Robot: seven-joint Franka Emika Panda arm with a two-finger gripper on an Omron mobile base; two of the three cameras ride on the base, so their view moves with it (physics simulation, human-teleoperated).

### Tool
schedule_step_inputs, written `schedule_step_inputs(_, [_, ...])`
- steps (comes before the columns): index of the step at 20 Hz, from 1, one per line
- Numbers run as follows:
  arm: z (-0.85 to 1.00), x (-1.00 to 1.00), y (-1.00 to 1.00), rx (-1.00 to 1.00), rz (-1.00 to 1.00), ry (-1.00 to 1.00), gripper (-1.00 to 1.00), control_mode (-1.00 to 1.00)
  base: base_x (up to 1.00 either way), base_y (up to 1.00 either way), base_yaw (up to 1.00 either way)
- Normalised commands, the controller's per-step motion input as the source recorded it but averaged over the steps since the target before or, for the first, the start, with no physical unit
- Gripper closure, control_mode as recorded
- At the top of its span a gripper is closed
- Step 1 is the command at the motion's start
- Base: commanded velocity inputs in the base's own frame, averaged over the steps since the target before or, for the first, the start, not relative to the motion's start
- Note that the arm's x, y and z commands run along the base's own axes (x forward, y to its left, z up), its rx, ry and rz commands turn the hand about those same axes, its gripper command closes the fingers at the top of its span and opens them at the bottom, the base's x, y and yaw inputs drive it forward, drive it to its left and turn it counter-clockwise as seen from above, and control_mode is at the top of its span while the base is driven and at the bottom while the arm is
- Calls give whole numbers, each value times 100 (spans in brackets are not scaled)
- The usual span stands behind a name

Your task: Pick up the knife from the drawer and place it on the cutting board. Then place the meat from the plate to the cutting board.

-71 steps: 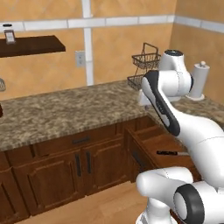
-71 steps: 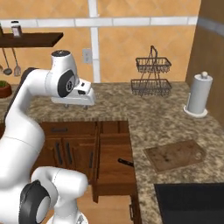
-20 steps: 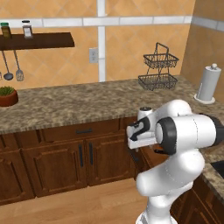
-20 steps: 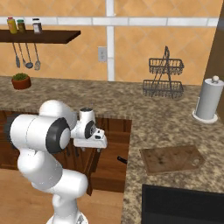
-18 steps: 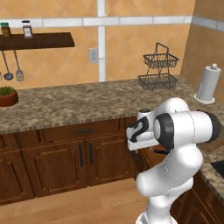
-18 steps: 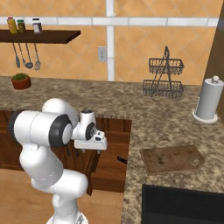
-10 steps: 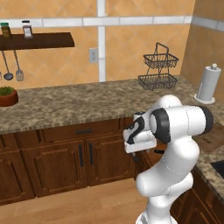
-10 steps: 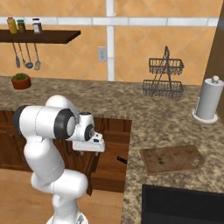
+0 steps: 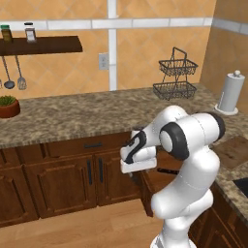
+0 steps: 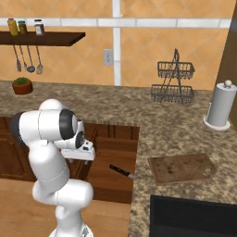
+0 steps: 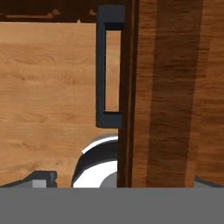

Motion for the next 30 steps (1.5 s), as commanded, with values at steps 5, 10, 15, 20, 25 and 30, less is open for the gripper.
schedule_step_inputs(5, [0, 0, 100, 0, -2, 0, -100, -100, 0, 0, 0])
schedule_step_inputs(10, [2, 0, 100, 0, -4, 0, -100, -100, 0, 0, 0])
schedule_step_inputs(15, [72, 2, 73, -1, -7, -4, -100, -100, 0, 0, 0])
schedule_step_inputs(20, [100, 0, -83, 6, -20, -5, -100, -100, 0, 0, 0])
schedule_step_inputs(25, [57, 20, -100, 0, -3, 2, -100, -100, 0, 0, 0])
schedule_step_inputs(30, [-38, 18, -100, -5, 19, 20, -100, -100, 0, 0, 0])
